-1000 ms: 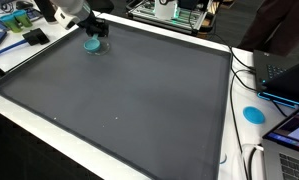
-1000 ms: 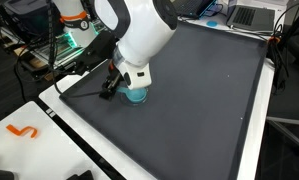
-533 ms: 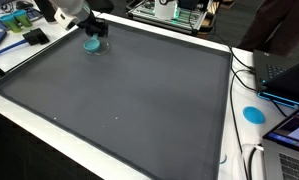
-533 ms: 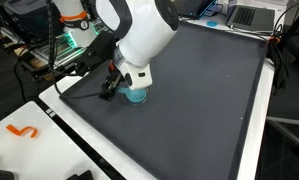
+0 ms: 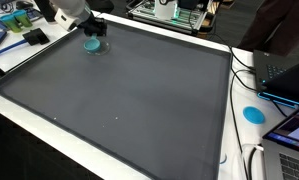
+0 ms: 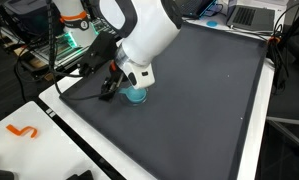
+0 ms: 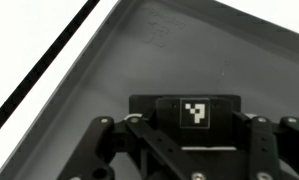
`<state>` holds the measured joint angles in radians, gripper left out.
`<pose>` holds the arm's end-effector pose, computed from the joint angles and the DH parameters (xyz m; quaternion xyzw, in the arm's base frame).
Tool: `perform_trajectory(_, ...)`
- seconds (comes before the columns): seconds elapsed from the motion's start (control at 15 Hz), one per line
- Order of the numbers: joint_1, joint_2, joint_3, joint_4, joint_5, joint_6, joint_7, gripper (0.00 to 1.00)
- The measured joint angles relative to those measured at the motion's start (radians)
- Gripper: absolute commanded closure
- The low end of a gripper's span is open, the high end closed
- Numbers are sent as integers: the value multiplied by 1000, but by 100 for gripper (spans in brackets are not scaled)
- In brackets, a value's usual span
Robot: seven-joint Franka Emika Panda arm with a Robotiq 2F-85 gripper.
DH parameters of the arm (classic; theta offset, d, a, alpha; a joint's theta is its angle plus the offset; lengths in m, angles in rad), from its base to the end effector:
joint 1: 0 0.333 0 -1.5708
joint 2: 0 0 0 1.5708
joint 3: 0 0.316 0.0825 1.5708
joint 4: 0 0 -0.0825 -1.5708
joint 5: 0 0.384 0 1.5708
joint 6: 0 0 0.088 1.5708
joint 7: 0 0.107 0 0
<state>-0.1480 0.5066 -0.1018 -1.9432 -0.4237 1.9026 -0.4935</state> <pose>0.5345 -0.1668 0.1960 0.9149 0.2318 -0.3185 0.0882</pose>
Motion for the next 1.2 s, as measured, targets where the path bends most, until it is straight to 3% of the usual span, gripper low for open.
perform_trajectory(0.53, -28, 8, 0, 23, 104, -29, 10, 72)
perform_trajectory(1.2, -36, -32, 0, 0, 105, 8, -8, 72)
